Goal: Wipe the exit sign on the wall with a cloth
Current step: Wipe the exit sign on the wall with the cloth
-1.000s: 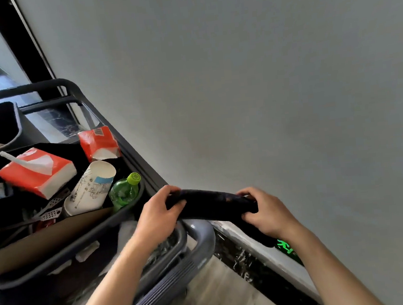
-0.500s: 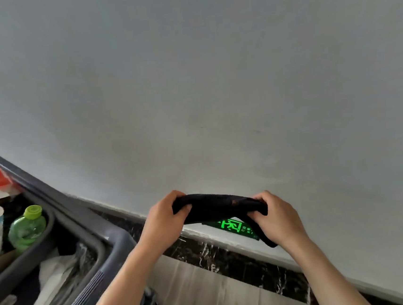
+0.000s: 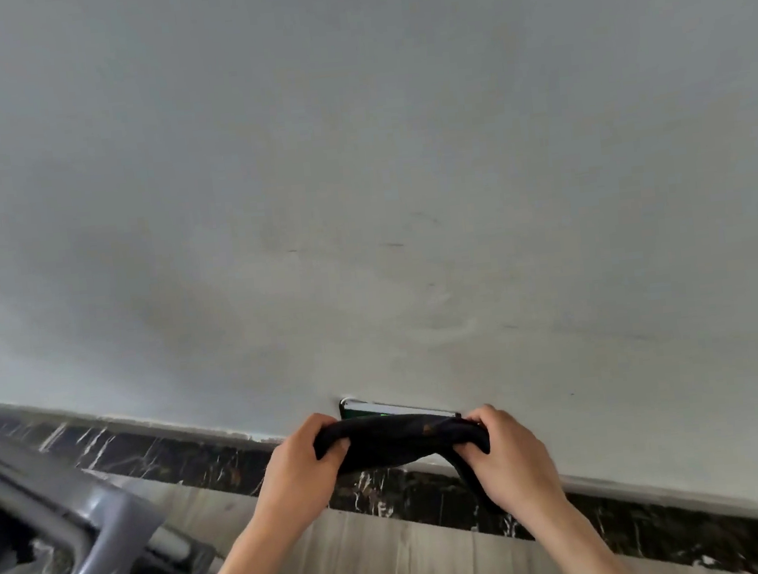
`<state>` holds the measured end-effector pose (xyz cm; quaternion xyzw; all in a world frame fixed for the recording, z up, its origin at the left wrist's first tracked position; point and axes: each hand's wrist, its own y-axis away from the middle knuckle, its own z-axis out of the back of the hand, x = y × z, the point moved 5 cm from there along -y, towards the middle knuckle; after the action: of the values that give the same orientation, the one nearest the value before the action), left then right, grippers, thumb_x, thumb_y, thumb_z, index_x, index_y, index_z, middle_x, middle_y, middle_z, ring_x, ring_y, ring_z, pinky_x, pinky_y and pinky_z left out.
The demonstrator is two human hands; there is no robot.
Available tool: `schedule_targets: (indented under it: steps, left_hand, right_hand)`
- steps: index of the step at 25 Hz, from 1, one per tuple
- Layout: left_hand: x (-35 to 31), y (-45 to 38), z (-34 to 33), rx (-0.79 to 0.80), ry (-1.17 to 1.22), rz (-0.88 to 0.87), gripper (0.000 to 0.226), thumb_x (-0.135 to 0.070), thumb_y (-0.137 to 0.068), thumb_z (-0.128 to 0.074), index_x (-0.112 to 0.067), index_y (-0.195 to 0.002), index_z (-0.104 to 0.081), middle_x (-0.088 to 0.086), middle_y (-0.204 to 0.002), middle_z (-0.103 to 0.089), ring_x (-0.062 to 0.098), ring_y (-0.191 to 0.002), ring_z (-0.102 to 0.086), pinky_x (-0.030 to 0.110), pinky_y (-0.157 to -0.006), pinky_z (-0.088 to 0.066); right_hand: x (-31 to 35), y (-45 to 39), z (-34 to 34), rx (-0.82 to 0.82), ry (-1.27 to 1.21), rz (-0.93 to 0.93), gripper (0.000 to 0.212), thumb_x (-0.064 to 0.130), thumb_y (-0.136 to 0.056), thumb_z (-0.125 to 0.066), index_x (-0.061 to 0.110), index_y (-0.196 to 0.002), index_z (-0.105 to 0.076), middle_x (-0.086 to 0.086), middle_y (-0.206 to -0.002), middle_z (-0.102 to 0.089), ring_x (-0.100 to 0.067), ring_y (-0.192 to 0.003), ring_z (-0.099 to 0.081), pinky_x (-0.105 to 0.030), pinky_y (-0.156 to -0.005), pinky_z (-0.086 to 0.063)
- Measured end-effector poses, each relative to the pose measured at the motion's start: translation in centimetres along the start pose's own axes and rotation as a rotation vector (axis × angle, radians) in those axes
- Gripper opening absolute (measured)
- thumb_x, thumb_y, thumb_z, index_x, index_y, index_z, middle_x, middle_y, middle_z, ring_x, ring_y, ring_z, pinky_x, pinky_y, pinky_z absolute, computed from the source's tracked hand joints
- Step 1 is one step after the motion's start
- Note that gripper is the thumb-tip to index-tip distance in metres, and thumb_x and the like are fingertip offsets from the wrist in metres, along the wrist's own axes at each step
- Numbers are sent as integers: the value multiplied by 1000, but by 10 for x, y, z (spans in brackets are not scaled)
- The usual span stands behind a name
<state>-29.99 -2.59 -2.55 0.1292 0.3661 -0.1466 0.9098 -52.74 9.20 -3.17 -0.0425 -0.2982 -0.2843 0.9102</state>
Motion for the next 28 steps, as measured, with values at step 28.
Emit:
schedule_targets:
  steps: [28]
  left_hand:
    - [233, -188, -252, -84, 313, 61, 16, -28, -88, -63, -42, -96, -64, -23, -81, -68, -6, -77, -62, 15, -59, -44]
  right_hand:
    - [-172, -164, -316, -194, -230, -246, 15, 46, -85, -61, 36, -92, -53, 16, -93, -49, 1, -72, -52, -23, -59, -39]
